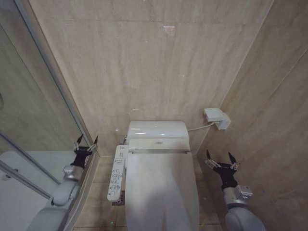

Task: Open the toilet lid, clean the toilet bowl with a toilet brush, close the toilet lid, and flush.

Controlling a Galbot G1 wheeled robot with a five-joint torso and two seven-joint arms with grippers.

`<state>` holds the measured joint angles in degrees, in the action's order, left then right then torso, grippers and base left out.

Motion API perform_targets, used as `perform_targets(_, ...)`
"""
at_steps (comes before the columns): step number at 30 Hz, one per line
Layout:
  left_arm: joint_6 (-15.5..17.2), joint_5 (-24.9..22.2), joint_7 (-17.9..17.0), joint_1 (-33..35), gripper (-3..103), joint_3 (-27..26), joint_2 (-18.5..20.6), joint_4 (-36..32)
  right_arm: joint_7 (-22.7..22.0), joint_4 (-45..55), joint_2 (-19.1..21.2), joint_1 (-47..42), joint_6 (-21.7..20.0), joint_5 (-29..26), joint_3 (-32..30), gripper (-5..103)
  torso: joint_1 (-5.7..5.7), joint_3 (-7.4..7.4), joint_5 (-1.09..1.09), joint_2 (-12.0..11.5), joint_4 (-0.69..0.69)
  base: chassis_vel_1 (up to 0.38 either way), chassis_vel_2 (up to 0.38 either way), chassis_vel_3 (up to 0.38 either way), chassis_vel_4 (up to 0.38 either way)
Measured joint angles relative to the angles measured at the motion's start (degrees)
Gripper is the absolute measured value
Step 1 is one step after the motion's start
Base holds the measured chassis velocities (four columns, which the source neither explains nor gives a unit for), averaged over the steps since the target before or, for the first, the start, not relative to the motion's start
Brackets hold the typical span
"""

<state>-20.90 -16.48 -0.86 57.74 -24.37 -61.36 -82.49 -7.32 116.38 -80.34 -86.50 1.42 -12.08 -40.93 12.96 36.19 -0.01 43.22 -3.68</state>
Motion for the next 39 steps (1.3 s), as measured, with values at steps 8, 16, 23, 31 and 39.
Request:
perform_targets(8,-1.65,-0.39,1.50,-5.79,83,6.91,-0.44,6.35,0.00,0.00,0.00,0.00,0.00,0.00,0.00,100,0.00,0.00,0.01,0.00,0.01,0.000,0.000,0.000,0.000)
perform_targets(16,-4.72,1.16,5.97,-11.09,62,12.32,0.13,13.30,0.00,0.00,0.00,0.00,0.00,0.00,0.00,100,0.00,0.00,0.01,0.00,0.01,0.000,0.000,0.000,0.000)
perform_targets(23,-6.02,1.04,8.99,-13.69,62,15.81,0.86,15.58,0.00,0.00,0.00,0.00,0.00,0.00,0.00,100,0.00,0.00,0.02,0.00,0.00,0.000,0.000,0.000,0.000)
perform_targets(31,-7.26,1.31,10.68,-14.30,29,18.64,1.46,17.45,0.00,0.00,0.00,0.00,0.00,0.00,0.00,100,0.00,0.00,0.01,0.00,0.01,0.000,0.000,0.000,0.000)
perform_targets(39,-7.63,2.13,12.58,-14.11,0,18.73,1.49,18.65,0.00,0.00,0.00,0.00,0.00,0.00,0.00,100,-0.01,0.00,0.01,0.00,0.01,0.000,0.000,0.000,0.000)
